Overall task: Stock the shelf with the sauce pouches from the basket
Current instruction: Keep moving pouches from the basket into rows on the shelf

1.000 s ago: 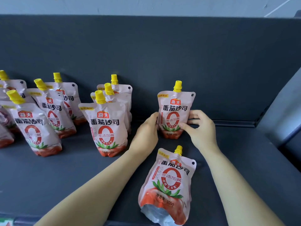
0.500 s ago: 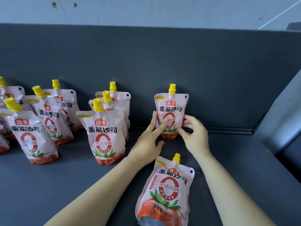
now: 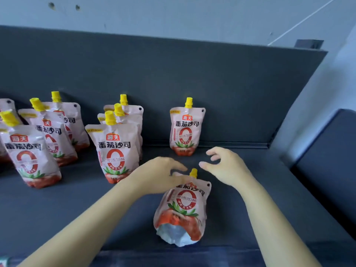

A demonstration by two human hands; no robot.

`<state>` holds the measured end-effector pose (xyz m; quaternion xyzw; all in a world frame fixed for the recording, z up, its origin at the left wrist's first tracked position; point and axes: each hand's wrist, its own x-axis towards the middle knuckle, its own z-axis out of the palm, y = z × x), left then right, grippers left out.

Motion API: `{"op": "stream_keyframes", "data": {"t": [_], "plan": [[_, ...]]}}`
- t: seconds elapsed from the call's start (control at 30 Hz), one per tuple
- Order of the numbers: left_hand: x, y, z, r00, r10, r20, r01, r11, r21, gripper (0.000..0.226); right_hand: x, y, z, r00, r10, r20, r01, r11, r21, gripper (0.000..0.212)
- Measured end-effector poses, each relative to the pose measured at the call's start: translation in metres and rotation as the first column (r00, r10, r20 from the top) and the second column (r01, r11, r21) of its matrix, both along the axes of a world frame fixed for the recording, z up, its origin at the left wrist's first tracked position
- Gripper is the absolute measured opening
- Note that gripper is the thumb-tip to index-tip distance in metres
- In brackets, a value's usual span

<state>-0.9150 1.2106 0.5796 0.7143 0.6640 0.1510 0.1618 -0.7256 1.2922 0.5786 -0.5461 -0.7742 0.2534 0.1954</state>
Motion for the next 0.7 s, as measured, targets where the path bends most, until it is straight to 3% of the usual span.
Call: {"op": "stream_keyframes", "data": {"t": [0.1,0.23,0.3,0.4,0.57,0.7], "plan": [[0.001,-0.028,-0.001,0.998,-0.038,0.06,0.042,0.997,-0.065,0.054,0.007,-0.031,-0.003,0.992,0.051,0.114,-0.039,0.993,-0.111,0.065],[-0.006,-0.064,-0.013,0.931,-0.11,0.347,0.158,0.981,-0.114,0.078,0.016,-0.073,-0.005,0.989,0.133,0.057,-0.13,0.99,-0.06,0.051],[-0.007,-0.075,-0.021,0.939,-0.168,0.302,0.181,0.983,-0.018,0.076,0.017,-0.094,-0.005,0.975,0.218,-0.035,-0.219,0.976,-0.017,0.046],[-0.002,-0.086,-0.025,0.947,-0.203,0.251,0.179,0.977,0.117,0.052,0.014,-0.118,-0.002,0.923,0.357,-0.143,-0.368,0.928,-0.058,0.038],[0.005,-0.091,-0.032,0.946,-0.261,0.193,0.208,0.943,0.258,0.04,0.015,-0.119,-0.009,0.924,0.368,-0.105,-0.367,0.93,0.026,0.036],[0.004,-0.09,-0.041,0.955,-0.217,0.203,0.165,0.955,0.245,0.04,0.014,-0.123,-0.007,0.923,0.381,0.043,-0.384,0.917,0.113,0.023]]}}
